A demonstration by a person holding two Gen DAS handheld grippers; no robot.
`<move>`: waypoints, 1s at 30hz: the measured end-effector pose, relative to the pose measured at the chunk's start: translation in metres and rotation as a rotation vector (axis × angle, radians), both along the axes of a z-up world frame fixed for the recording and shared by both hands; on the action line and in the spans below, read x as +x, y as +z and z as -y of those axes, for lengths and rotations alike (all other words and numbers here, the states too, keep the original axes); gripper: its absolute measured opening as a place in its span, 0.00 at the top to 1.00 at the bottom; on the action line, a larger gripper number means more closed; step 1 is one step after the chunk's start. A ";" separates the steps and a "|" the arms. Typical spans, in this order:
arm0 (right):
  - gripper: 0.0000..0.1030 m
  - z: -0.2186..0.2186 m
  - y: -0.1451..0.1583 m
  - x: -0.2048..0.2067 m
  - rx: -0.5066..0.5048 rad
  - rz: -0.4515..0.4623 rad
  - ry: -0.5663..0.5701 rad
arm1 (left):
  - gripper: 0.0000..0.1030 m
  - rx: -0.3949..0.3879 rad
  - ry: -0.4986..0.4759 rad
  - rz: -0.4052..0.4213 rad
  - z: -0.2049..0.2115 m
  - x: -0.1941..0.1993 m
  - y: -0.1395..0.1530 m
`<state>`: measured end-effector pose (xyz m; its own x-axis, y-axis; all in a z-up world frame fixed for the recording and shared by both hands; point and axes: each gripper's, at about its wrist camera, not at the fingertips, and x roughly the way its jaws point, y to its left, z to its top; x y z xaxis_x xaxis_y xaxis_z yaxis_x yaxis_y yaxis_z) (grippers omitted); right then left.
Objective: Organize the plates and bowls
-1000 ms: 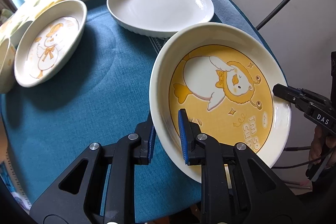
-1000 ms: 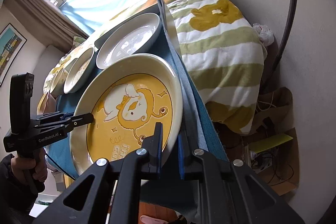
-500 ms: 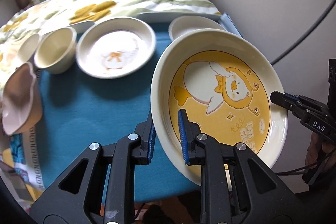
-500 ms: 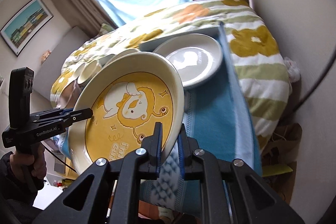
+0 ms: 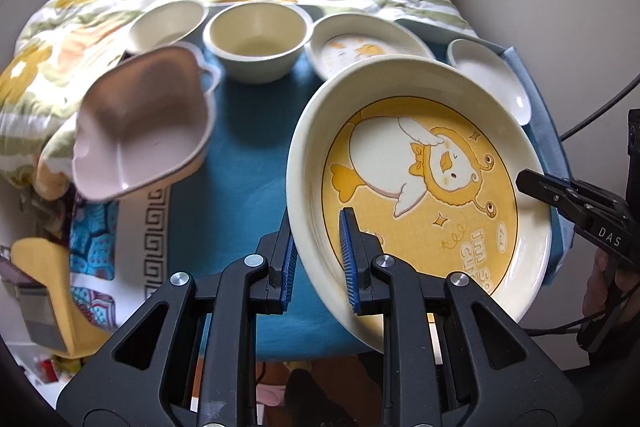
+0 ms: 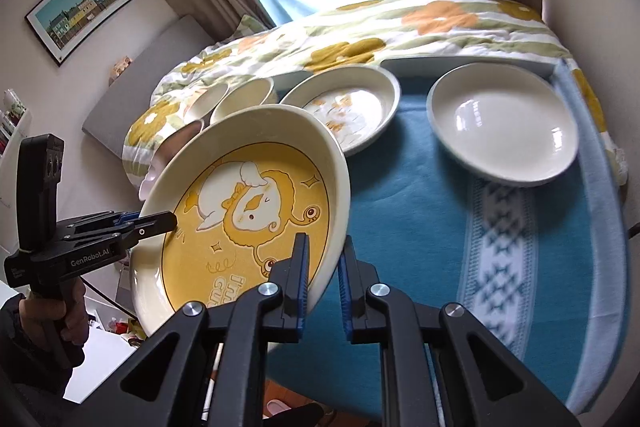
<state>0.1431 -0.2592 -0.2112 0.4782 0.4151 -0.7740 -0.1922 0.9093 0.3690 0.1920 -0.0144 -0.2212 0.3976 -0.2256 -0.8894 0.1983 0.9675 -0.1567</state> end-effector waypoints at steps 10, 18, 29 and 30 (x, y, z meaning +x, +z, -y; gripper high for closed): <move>0.88 -0.056 -0.045 0.003 -0.002 -0.034 -0.002 | 0.83 -0.004 -0.009 -0.051 -0.056 0.002 -0.053; 0.88 -0.058 -0.062 -0.001 0.008 -0.020 -0.016 | 0.83 -0.038 -0.037 -0.043 -0.064 0.003 -0.075; 0.88 -0.059 -0.063 0.000 0.005 -0.044 -0.044 | 0.83 -0.013 -0.066 -0.029 -0.060 0.009 -0.076; 0.88 -0.058 -0.063 0.001 0.011 -0.051 -0.049 | 0.83 -0.009 -0.062 -0.031 -0.060 0.009 -0.076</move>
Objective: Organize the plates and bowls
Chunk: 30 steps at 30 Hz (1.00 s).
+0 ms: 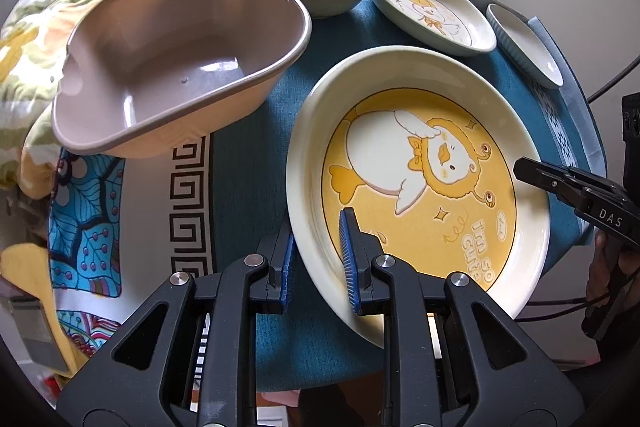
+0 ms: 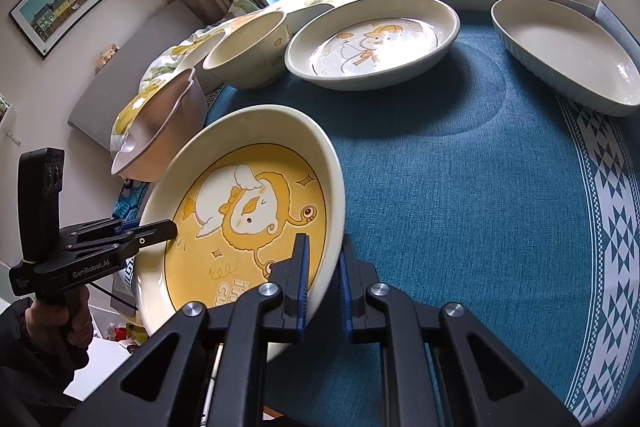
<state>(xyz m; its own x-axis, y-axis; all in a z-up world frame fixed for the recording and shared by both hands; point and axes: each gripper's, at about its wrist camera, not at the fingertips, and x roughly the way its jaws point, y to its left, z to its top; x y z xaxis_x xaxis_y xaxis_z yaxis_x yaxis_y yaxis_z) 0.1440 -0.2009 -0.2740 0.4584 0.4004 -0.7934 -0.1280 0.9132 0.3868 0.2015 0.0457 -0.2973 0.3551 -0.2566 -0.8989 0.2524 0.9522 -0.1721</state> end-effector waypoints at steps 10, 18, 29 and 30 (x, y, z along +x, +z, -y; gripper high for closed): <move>0.85 -0.004 -0.001 0.004 0.019 -0.015 -0.025 | 0.69 0.041 -0.019 -0.018 0.009 0.005 -0.001; 0.38 -0.006 0.000 0.001 0.029 -0.003 -0.028 | 0.15 0.093 -0.018 0.014 0.016 -0.006 0.000; 0.23 0.005 0.097 -0.028 -0.028 0.094 -0.107 | 0.15 0.042 -0.046 0.193 0.014 -0.031 0.107; 0.15 0.007 0.107 -0.032 -0.052 0.109 -0.126 | 0.10 0.037 -0.054 0.226 0.019 -0.030 0.121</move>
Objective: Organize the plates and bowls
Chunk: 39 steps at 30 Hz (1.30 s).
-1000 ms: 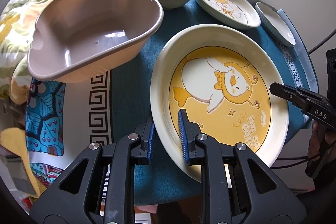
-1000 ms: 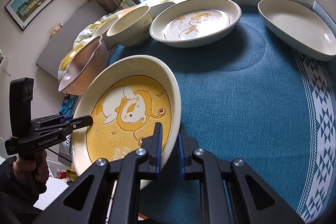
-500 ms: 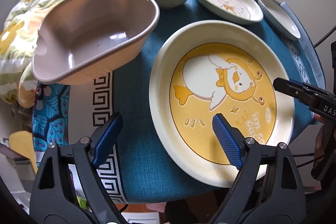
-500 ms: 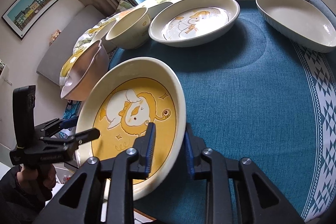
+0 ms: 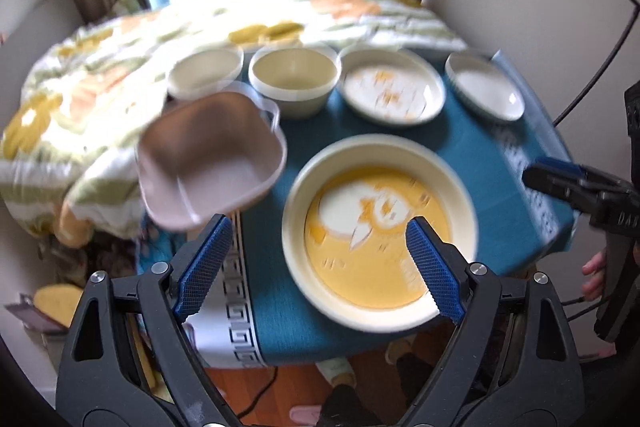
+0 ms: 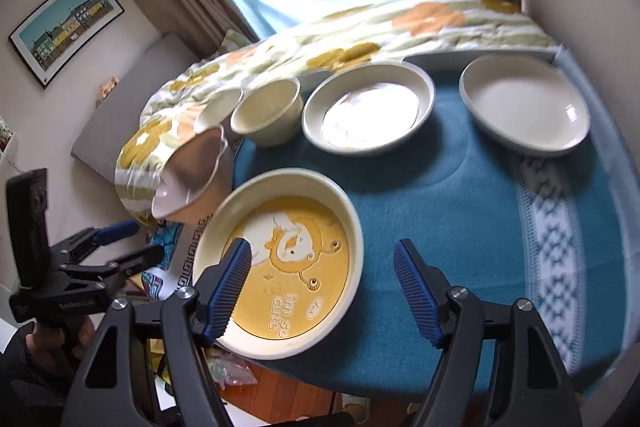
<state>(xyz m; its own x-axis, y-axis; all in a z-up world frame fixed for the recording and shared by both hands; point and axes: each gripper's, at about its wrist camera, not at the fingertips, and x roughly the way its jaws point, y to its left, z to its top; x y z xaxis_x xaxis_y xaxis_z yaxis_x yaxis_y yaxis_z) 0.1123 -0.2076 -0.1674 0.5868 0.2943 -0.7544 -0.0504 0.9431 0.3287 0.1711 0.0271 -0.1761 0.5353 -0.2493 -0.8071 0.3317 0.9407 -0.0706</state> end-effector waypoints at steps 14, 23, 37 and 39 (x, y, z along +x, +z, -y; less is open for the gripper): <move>0.01 0.081 0.081 -0.021 -0.322 0.048 -0.356 | 0.00 -0.206 -0.403 0.078 0.137 0.090 0.095; 0.01 0.181 0.041 0.038 -0.170 -0.048 -0.464 | 0.00 -0.112 -0.547 -0.050 0.264 0.182 0.052; 0.42 0.247 -0.088 0.100 0.219 -0.240 -0.542 | 0.44 -0.026 -0.601 -0.439 0.356 0.286 -0.108; 0.45 0.245 -0.092 0.104 0.227 -0.246 -0.549 | 0.50 -0.016 -0.601 -0.466 0.359 0.291 -0.119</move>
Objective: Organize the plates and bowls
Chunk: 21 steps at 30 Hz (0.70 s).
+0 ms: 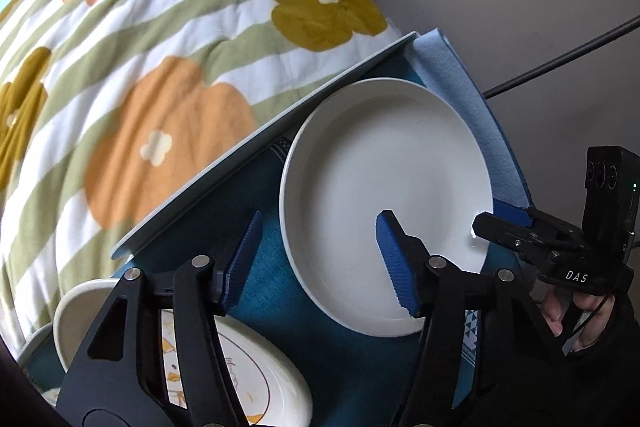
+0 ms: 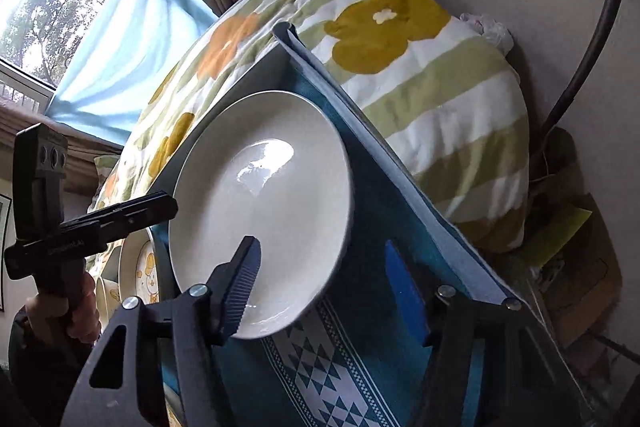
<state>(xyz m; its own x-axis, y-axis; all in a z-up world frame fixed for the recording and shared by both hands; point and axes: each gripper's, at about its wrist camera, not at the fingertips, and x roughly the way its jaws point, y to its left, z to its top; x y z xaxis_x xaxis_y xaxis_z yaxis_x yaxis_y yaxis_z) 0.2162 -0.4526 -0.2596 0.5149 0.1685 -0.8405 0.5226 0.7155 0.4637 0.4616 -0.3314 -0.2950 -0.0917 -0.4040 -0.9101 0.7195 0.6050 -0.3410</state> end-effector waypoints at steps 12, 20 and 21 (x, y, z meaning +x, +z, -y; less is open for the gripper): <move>0.85 0.007 -0.014 0.014 -0.005 -0.025 -0.008 | 0.83 0.016 -0.012 -0.025 0.003 0.007 -0.022; 0.85 0.005 -0.011 0.014 -0.037 -0.018 0.017 | 0.83 0.034 -0.010 0.048 0.005 0.000 -0.015; 0.85 0.004 -0.009 0.014 -0.046 -0.009 0.021 | 0.83 0.030 -0.004 0.055 0.004 0.000 -0.013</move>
